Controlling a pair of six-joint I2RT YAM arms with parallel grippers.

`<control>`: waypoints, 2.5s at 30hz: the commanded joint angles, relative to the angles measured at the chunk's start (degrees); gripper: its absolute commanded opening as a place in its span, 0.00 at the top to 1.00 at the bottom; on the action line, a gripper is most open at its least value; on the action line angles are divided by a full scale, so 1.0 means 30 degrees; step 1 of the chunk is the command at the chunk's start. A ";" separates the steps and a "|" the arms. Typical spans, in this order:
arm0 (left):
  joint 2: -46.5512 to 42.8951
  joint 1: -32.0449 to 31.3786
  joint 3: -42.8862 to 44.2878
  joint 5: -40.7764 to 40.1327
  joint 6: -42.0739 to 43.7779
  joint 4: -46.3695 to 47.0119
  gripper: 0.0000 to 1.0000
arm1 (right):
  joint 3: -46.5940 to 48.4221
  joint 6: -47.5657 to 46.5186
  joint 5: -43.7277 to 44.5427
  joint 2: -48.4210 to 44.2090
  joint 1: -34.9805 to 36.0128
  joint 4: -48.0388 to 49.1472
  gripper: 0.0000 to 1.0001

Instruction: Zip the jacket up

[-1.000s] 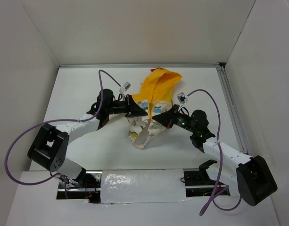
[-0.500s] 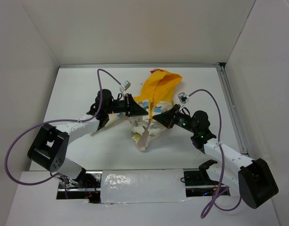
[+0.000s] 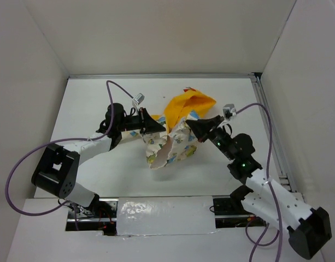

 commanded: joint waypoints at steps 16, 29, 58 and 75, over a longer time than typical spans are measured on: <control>-0.1932 -0.0350 0.0960 -0.1065 0.2697 -0.1465 1.00 | -0.0159 -0.0625 -0.1236 0.2343 0.0185 0.1933 1.00; -0.0322 -0.1374 0.2980 0.0691 0.3573 -0.0732 1.00 | 0.0394 -0.1507 -0.3355 0.1458 0.1240 0.0233 1.00; -0.1873 -0.5184 0.6234 -0.2117 0.8908 -0.9052 1.00 | 0.1423 0.0546 0.1394 0.7058 0.1592 0.2166 1.00; -0.8054 -0.4599 0.2427 -0.6013 0.8908 -1.0723 1.00 | -0.0629 0.0664 0.1661 -0.0146 -0.0957 0.2548 1.00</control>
